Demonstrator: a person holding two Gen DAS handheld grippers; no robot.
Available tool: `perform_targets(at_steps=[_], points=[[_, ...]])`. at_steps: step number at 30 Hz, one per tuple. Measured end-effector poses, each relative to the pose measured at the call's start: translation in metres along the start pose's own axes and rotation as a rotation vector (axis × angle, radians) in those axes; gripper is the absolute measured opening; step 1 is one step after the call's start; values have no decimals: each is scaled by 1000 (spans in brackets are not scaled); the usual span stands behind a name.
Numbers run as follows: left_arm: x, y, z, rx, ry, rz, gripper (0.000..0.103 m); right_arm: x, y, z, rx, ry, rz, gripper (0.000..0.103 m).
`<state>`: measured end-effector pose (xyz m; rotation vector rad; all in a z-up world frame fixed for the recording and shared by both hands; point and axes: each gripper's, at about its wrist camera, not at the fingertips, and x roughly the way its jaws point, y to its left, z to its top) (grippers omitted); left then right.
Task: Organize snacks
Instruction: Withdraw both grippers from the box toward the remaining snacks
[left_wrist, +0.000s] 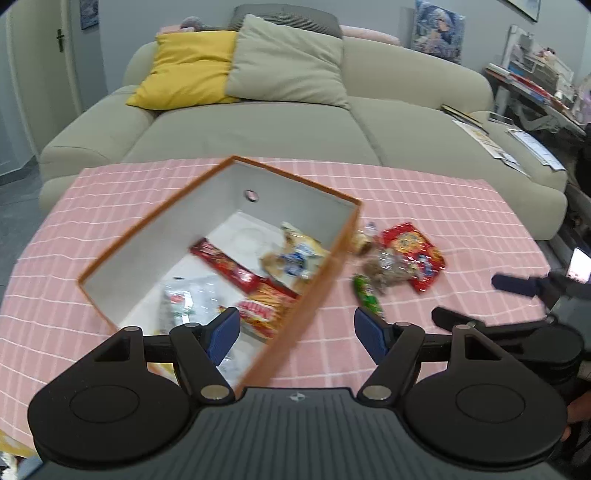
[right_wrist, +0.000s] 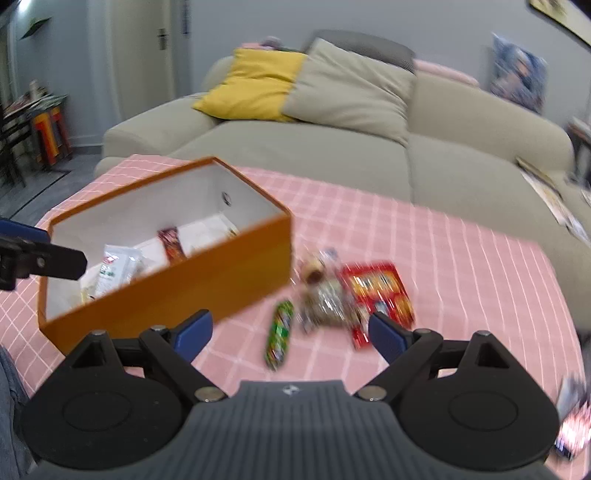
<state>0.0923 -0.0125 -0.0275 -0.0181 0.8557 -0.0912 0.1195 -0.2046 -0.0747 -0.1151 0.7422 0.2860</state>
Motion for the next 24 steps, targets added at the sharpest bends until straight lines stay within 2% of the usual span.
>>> perform_targets(at_steps=[4, 10, 15, 17, 19, 24], points=[[10, -20, -10, 6, 6, -39, 83, 0, -15, -29, 47, 23, -38, 88], [39, -45, -29, 28, 35, -69, 83, 7, -27, -59, 48, 47, -85, 88], [65, -53, -33, -17, 43, -95, 81, 20, -38, -62, 53, 35, -91, 87], [77, -57, -31, -38, 41, -101, 80, 28, -41, -60, 30, 28, -104, 80], [89, -61, -28, -56, 40, -99, 80, 37, -46, -58, 19, 28, -114, 79], [119, -67, -18, -98, 54, -106, 74, 60, -57, -52, -19, 33, -83, 79]])
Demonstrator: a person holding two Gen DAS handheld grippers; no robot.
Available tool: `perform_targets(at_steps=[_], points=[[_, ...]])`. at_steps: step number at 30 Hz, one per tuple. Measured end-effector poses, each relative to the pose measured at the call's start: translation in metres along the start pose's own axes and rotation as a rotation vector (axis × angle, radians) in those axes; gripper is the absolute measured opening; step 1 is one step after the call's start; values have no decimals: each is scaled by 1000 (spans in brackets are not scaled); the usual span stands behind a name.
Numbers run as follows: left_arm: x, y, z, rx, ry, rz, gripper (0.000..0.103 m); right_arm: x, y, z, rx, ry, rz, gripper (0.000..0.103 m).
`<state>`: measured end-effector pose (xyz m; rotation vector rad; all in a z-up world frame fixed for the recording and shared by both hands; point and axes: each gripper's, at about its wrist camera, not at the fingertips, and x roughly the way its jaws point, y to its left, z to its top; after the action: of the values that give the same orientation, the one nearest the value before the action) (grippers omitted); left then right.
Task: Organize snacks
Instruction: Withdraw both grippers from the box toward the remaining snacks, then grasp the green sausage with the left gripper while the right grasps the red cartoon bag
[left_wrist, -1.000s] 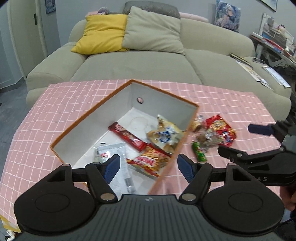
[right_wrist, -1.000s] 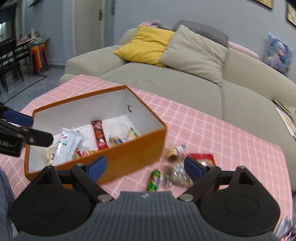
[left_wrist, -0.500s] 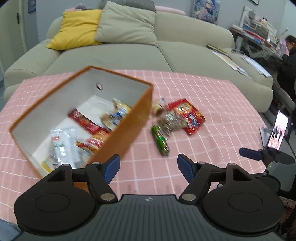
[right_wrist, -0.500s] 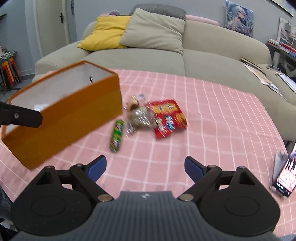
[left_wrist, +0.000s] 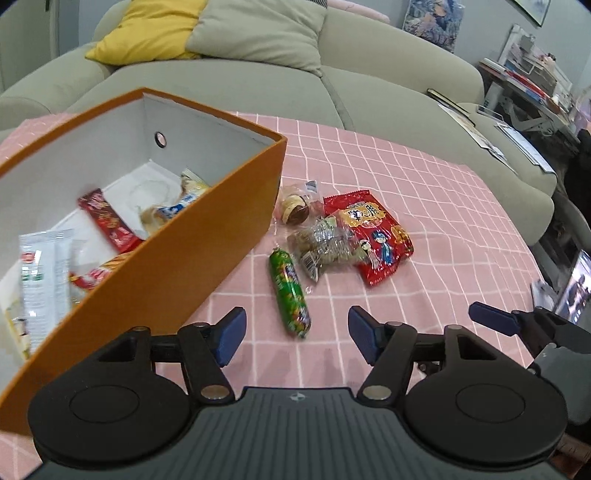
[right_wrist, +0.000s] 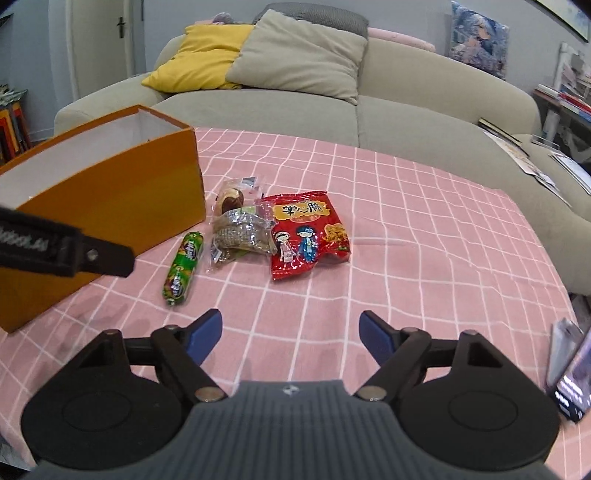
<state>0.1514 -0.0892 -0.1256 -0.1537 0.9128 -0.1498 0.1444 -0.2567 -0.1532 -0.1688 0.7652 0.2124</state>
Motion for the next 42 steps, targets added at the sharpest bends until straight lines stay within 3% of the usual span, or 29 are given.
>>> perform_targets(at_steps=[3, 5, 10, 15, 21, 23, 24, 26, 32, 42], points=[[19, 1, 5, -10, 18, 18, 71, 19, -3, 9, -57, 1, -5, 80], [31, 3, 9, -27, 40, 26, 67, 35, -6, 16, -94, 9, 10, 89], [51, 7, 16, -51, 67, 29, 66, 72, -16, 33, -198, 25, 9, 90], [68, 10, 23, -76, 103, 7, 64, 94, -28, 49, -207, 40, 69, 94], [79, 14, 28, -78, 127, -5, 44, 116, -34, 57, -170, 82, 117, 92], [82, 16, 28, -80, 142, -12, 32, 119, -34, 57, -155, 97, 127, 83], [83, 17, 28, -83, 146, -21, 31, 120, -34, 56, -149, 106, 125, 79], [83, 17, 27, -82, 142, -36, 26, 119, -33, 54, -135, 106, 120, 77], [79, 18, 24, -73, 154, -35, 24, 106, -26, 49, -71, 127, 60, 71], [34, 34, -16, -66, 194, -38, 24, 43, 11, 10, 80, 187, -86, 70]])
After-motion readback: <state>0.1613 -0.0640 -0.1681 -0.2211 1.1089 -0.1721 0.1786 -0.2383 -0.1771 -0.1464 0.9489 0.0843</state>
